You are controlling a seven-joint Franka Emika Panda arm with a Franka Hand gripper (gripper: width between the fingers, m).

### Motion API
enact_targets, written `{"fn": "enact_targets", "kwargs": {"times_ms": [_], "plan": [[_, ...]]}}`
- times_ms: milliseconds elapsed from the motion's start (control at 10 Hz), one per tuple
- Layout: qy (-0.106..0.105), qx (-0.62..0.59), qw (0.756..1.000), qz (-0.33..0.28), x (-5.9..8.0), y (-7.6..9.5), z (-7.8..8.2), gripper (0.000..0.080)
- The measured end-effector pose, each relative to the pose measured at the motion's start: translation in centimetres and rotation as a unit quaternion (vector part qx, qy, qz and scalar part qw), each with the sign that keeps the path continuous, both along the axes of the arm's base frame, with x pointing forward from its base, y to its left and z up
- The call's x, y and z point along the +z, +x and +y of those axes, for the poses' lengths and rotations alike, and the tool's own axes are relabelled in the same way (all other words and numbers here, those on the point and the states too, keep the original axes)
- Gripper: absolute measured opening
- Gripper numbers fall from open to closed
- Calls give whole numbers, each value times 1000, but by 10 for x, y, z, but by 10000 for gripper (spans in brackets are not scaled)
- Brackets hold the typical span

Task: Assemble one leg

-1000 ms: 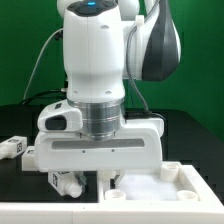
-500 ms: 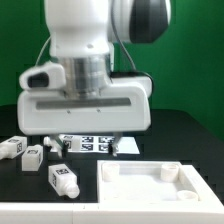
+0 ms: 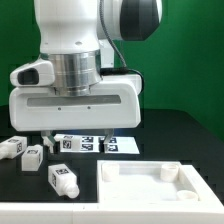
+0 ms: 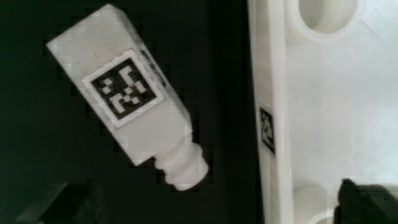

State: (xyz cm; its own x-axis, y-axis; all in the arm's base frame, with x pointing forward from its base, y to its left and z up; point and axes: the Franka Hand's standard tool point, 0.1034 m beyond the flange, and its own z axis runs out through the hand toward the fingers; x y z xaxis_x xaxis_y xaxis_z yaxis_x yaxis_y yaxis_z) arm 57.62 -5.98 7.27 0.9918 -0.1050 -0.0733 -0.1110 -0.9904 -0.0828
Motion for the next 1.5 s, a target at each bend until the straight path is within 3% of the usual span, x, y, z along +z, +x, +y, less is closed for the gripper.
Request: {"fn": "enact_targets", "kwargs": {"times_ms": [100, 300, 500, 900, 1100, 1300, 1500], "plan": [[1, 1, 1000, 19, -5, -12, -11, 649], [3, -1, 999, 41, 10, -20, -22, 649], [12, -4, 996, 87, 19, -31, -23, 649], [46, 11, 976, 210, 10, -41, -18, 649], [60, 49, 955, 288, 6, -57, -49, 649], [23, 97, 938, 331, 7, -56, -70, 649], [25, 91, 939, 330, 4, -59, -73, 649]]}}
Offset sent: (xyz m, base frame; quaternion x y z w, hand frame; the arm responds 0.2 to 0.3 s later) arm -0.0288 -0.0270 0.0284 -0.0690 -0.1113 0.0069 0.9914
